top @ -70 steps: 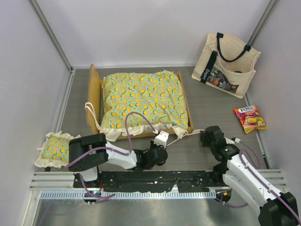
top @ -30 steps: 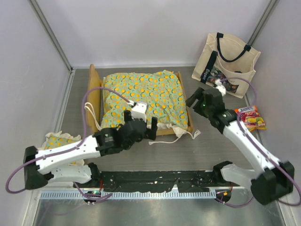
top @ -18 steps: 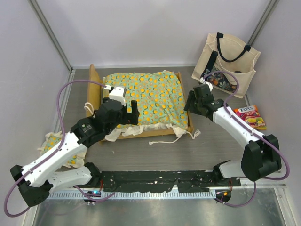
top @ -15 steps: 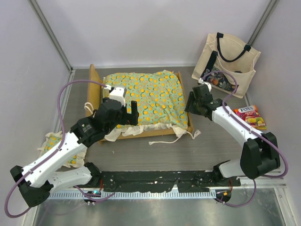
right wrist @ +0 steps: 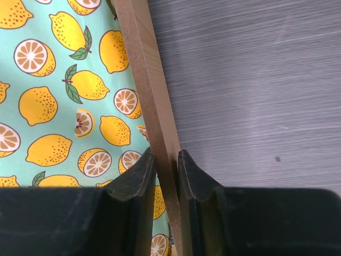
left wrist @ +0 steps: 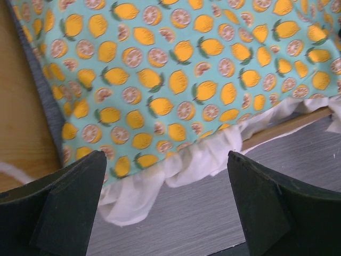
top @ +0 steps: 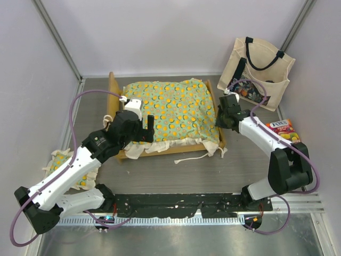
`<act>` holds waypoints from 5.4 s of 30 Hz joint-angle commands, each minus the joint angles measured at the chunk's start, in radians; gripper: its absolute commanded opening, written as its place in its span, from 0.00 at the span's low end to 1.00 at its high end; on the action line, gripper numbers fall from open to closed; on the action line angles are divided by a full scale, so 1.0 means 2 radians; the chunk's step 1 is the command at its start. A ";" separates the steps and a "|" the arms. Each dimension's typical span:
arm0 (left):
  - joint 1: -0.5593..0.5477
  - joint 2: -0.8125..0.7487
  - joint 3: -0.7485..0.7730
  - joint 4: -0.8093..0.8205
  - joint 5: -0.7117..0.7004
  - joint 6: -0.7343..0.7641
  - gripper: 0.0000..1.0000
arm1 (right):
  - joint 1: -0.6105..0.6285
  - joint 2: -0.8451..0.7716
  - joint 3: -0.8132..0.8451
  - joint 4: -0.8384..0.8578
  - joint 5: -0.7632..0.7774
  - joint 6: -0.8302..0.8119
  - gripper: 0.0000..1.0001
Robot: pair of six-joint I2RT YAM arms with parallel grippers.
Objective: Set up the pet bed
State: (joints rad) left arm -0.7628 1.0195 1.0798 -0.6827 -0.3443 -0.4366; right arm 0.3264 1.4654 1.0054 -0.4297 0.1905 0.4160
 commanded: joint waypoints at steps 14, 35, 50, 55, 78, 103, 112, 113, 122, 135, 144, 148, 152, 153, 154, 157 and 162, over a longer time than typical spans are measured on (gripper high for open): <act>0.005 -0.078 0.058 -0.037 -0.122 0.023 1.00 | -0.073 -0.108 0.110 -0.038 -0.003 -0.034 0.64; 0.374 -0.113 -0.005 -0.021 0.194 0.017 1.00 | 0.282 0.052 0.188 0.134 -0.131 0.014 0.63; 0.379 -0.135 -0.015 -0.037 0.187 0.017 1.00 | 0.338 0.194 0.346 -0.039 0.028 0.146 0.60; 0.379 -0.143 -0.005 -0.053 0.187 0.023 1.00 | 0.348 0.211 0.336 -0.042 0.051 0.182 0.61; 0.379 -0.131 0.064 -0.056 0.374 0.050 1.00 | 0.345 0.171 0.281 0.046 0.128 0.137 0.01; 0.379 -0.020 -0.019 0.129 0.288 -0.098 0.84 | 0.342 0.159 0.242 0.091 0.059 0.139 0.01; 0.379 -0.007 -0.041 0.149 0.291 -0.105 0.67 | 0.342 0.158 0.242 0.093 0.058 0.137 0.01; 0.379 -0.007 -0.042 0.152 0.294 -0.109 0.65 | 0.342 0.159 0.242 0.093 0.058 0.136 0.01; 0.379 -0.008 -0.053 0.172 0.299 -0.128 0.26 | 0.341 0.161 0.241 0.093 0.056 0.135 0.01; 0.379 -0.027 -0.031 0.157 0.343 -0.112 0.00 | 0.337 0.179 0.242 0.094 0.047 0.143 0.04; 0.379 -0.069 -0.020 0.089 0.377 -0.078 0.00 | 0.333 0.174 0.241 0.103 0.024 0.139 0.06; 0.379 -0.086 -0.024 0.060 0.408 -0.062 0.00 | 0.333 0.166 0.234 0.122 0.003 0.134 0.09; 0.379 -0.104 -0.040 -0.007 0.425 -0.033 0.00 | 0.333 0.155 0.222 0.134 -0.009 0.133 0.12; 0.379 -0.109 -0.044 -0.018 0.436 -0.020 0.00 | 0.333 0.153 0.221 0.135 -0.010 0.131 0.12; 0.379 -0.118 -0.050 -0.027 0.441 -0.016 0.00 | 0.333 0.150 0.221 0.136 -0.009 0.130 0.13; 0.379 -0.141 -0.064 -0.092 0.451 -0.001 0.00 | 0.333 0.146 0.216 0.135 -0.009 0.129 0.13; 0.371 -0.156 -0.068 -0.184 0.438 0.018 0.00 | 0.333 0.142 0.209 0.136 -0.004 0.133 0.15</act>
State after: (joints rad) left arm -0.0120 0.7284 0.9516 -0.8680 0.5110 -0.4595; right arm 0.9928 1.8187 1.4265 -0.2035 0.1783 0.6899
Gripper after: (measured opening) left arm 0.011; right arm 0.144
